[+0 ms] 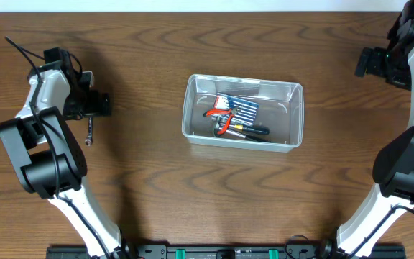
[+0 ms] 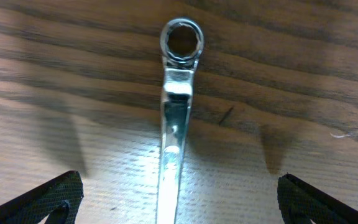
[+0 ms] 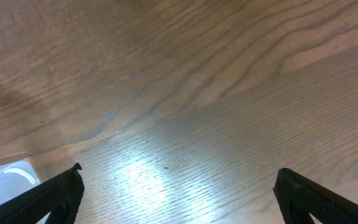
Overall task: Pack container
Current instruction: 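Lower the left gripper and close it on the wrench's ring end, then lift the wrench with the left gripper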
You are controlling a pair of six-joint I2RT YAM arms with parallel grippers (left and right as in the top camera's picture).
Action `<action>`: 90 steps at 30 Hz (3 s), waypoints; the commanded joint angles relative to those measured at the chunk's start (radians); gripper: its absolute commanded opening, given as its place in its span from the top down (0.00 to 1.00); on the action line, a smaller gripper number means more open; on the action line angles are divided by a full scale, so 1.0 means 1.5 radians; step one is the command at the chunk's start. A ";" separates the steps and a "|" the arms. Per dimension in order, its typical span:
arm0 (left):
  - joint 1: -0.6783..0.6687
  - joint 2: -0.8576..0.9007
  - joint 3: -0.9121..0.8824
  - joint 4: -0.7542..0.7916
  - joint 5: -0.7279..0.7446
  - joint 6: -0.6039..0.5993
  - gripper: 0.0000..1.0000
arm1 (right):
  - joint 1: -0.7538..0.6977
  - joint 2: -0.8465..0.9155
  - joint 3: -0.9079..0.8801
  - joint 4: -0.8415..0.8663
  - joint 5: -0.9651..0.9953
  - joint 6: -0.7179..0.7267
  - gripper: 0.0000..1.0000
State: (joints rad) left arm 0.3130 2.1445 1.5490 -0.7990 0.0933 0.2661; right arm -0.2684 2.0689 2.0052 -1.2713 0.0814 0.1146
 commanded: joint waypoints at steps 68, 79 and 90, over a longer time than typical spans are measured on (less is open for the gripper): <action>0.001 0.016 0.005 0.033 0.016 -0.001 0.67 | -0.004 -0.001 -0.002 0.000 0.003 0.008 0.01; 0.001 0.016 0.005 0.028 0.016 -0.001 0.72 | -0.004 -0.001 -0.002 0.000 0.003 0.008 0.01; 0.001 0.016 0.005 0.028 0.016 -0.001 0.81 | -0.004 -0.001 -0.002 0.000 0.003 0.008 0.01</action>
State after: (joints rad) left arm 0.3130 2.1532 1.5490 -0.7536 0.1055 0.2630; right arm -0.2684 2.0689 2.0052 -1.2713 0.0814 0.1146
